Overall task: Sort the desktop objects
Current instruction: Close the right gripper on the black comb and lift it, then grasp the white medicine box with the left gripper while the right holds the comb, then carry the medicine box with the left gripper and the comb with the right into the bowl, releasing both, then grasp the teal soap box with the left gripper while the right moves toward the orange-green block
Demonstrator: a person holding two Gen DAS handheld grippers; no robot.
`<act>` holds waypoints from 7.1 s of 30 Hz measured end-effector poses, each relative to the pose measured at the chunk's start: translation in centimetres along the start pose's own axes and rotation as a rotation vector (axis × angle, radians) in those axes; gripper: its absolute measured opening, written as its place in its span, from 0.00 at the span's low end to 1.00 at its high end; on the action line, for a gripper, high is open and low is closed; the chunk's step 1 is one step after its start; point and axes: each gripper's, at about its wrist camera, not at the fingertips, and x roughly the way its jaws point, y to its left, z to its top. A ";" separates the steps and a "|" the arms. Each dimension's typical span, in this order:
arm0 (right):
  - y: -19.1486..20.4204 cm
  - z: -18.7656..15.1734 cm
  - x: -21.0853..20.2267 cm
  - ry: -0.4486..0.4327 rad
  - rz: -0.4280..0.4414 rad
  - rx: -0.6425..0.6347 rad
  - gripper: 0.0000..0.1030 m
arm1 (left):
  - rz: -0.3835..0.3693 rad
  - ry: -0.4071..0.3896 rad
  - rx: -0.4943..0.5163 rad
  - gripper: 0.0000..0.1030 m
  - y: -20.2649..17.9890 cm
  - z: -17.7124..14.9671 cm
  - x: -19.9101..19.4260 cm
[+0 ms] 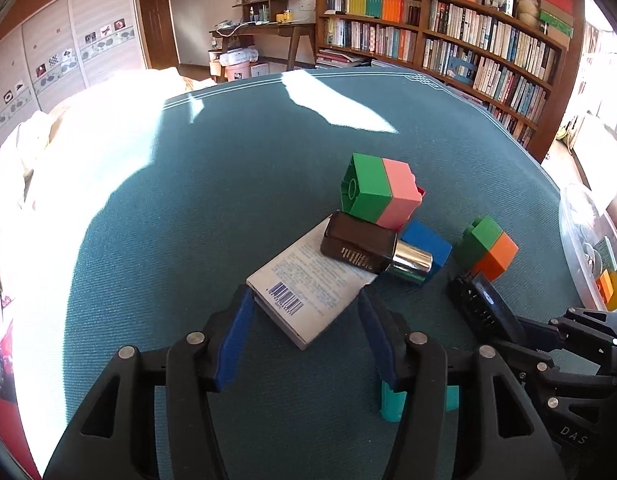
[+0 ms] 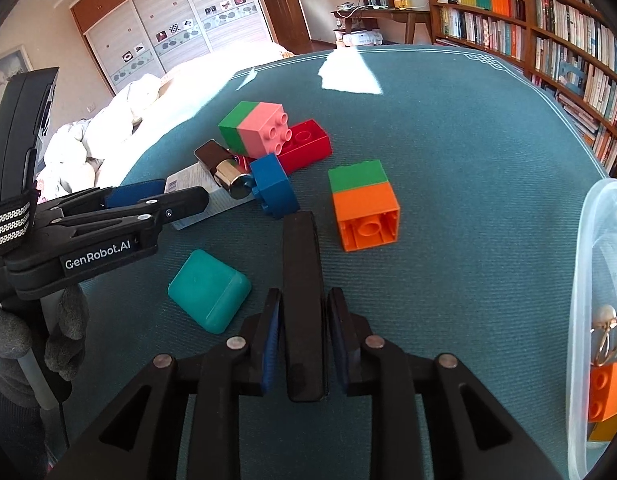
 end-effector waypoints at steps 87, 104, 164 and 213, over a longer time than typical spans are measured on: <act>-6.2 -2.7 -7.9 -0.122 -0.028 0.142 0.18 | -0.022 -0.029 -0.134 0.65 -2.9 -4.1 -4.7; -8.1 -3.0 -10.5 -0.228 -0.034 0.181 0.18 | -0.046 -0.014 -0.209 0.51 -4.0 -5.7 -3.9; -12.4 -3.6 -12.1 -0.273 -0.208 0.256 0.21 | -0.076 -0.122 0.041 0.63 -17.4 -1.8 -4.8; -4.0 0.3 -3.4 -0.101 -0.071 0.091 0.77 | 0.109 -0.020 -0.148 0.52 -7.3 -6.4 -1.9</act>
